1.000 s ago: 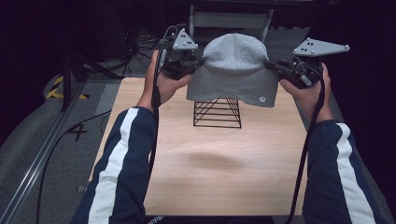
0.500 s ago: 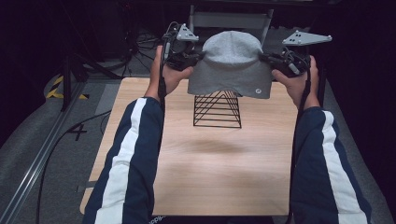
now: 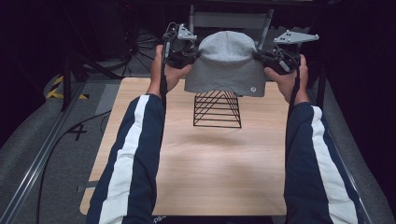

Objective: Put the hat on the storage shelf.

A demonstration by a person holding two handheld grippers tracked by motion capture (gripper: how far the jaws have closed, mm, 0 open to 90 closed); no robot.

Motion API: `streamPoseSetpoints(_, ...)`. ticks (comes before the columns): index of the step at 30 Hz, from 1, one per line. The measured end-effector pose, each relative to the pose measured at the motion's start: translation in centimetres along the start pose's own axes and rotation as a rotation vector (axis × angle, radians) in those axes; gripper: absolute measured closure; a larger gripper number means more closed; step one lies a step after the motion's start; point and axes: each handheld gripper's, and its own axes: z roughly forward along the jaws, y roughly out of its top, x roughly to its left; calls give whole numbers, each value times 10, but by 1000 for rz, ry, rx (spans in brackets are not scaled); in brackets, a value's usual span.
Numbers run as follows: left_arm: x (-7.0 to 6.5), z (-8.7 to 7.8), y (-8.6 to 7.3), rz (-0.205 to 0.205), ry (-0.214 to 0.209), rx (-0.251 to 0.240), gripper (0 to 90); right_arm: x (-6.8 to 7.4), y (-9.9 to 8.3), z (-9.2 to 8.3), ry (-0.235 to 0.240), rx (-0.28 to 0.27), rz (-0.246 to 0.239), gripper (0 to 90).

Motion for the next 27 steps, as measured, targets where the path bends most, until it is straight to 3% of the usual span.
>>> streamPoseSetpoints(8,2,5,5,-3,6,-3,843,-6,3,6,-16,-8,4,855)
streamPoseSetpoints(12,0,9,-3,-9,-31,7,843,-6,-2,7,7,-2,12,854)
streamPoseSetpoints(17,0,13,-16,-30,-46,15,843,-5,-13,8,25,13,17,854)
streamPoseSetpoints(27,-3,-10,-19,-33,-103,-45,843,1,-13,-3,53,4,-4,854)
